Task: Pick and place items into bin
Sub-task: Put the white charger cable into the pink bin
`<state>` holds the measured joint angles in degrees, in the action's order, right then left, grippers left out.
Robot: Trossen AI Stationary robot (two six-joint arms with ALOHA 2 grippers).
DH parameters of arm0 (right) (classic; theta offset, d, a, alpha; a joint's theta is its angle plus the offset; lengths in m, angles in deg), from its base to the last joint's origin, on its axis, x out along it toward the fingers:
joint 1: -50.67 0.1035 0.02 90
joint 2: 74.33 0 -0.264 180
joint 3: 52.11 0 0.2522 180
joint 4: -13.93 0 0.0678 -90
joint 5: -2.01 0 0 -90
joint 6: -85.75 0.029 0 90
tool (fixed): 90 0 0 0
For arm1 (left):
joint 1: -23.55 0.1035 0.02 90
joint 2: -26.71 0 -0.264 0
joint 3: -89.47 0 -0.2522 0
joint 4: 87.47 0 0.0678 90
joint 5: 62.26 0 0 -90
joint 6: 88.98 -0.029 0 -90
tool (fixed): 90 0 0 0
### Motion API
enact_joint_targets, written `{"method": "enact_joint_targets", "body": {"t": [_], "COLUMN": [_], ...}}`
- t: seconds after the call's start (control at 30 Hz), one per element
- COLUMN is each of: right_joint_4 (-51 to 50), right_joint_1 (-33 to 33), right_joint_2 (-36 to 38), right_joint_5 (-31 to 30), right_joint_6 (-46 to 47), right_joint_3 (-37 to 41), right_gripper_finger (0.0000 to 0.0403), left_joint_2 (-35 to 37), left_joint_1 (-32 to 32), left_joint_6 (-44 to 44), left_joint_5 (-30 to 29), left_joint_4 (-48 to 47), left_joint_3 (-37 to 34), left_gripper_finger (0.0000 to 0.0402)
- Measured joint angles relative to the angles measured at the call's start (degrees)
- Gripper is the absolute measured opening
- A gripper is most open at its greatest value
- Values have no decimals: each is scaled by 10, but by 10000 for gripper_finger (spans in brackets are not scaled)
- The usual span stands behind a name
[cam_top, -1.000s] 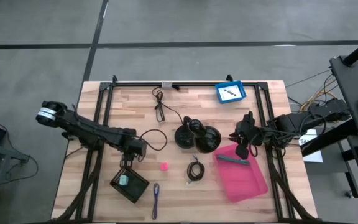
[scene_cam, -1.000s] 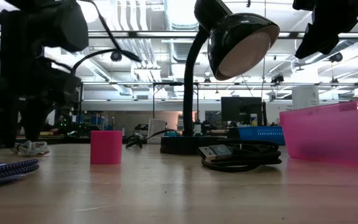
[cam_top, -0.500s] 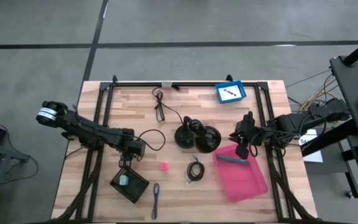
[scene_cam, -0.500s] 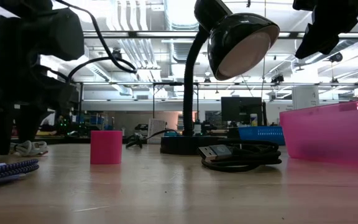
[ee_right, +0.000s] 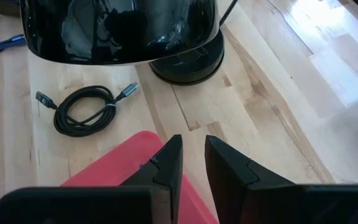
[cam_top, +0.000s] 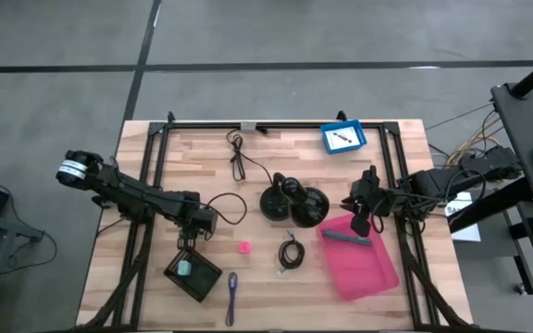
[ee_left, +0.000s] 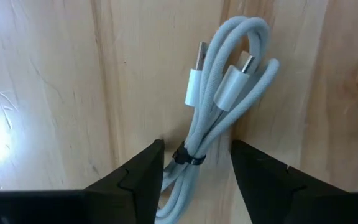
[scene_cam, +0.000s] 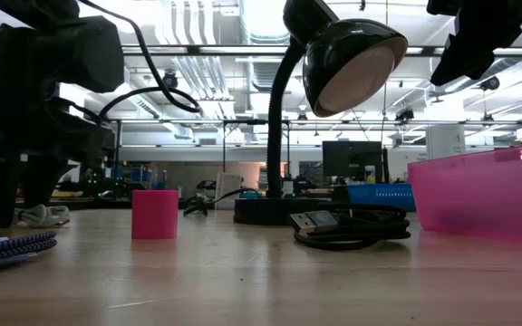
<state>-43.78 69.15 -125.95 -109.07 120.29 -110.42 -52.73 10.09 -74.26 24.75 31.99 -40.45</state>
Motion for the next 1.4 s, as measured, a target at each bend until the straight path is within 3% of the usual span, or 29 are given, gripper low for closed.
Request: {"method": "enact_joint_targets", "body": {"t": [0.47, 0.73, 1.4], "right_joint_4": [0, 0, 6], "right_joint_1": [0, 0, 0], "right_joint_2": [0, 0, 0], "right_joint_5": [0, 0, 21], "right_joint_6": [0, 0, -18], "right_joint_3": [0, 0, 0], "right_gripper_finger": [59, 59, 59], "left_joint_2": [-1, 5, 75], "left_joint_1": [0, 0, 0], "left_joint_6": [31, 74, 107], "left_joint_5": [34, 42, 33], "left_joint_4": [0, -13, 1], "left_joint_3": [-1, 9, 139], "left_gripper_finger": [27, 24, 24]}}
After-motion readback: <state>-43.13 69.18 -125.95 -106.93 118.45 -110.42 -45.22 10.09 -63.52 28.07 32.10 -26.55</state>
